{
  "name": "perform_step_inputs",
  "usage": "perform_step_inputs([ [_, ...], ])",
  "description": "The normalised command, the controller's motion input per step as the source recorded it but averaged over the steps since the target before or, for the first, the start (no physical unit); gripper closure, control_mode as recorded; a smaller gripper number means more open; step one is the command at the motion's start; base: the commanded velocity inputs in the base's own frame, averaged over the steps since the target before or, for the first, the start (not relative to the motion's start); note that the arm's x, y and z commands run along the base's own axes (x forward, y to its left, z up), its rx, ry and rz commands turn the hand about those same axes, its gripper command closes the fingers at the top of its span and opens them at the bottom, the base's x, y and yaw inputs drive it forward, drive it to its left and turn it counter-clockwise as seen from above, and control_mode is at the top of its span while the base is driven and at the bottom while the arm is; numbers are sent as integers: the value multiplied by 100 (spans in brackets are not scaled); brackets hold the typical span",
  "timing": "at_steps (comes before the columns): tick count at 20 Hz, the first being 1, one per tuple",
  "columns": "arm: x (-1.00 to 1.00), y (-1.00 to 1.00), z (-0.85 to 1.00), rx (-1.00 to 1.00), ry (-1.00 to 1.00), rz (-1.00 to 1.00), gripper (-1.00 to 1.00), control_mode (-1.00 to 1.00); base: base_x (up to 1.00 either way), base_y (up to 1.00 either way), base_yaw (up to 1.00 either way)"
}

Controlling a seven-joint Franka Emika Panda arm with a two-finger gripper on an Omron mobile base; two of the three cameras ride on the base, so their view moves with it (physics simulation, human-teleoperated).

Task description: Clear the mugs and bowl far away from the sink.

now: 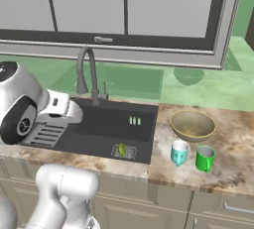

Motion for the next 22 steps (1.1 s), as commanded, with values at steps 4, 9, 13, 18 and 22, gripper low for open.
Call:
perform_step_inputs([
  [4,-61,4,40,-10,-28,0,-100,-100,0,0,0],
  [9,-25,0,45,-1,-10,0,-100,-100,0,0,0],
  [13,-1,-1,17,0,0,0,-100,100,-1,-3,0],
  [18,0,0,0,0,0,0,-100,100,0,-29,0],
  [22,0,0,0,0,0,0,-100,100,-17,-71,0],
])
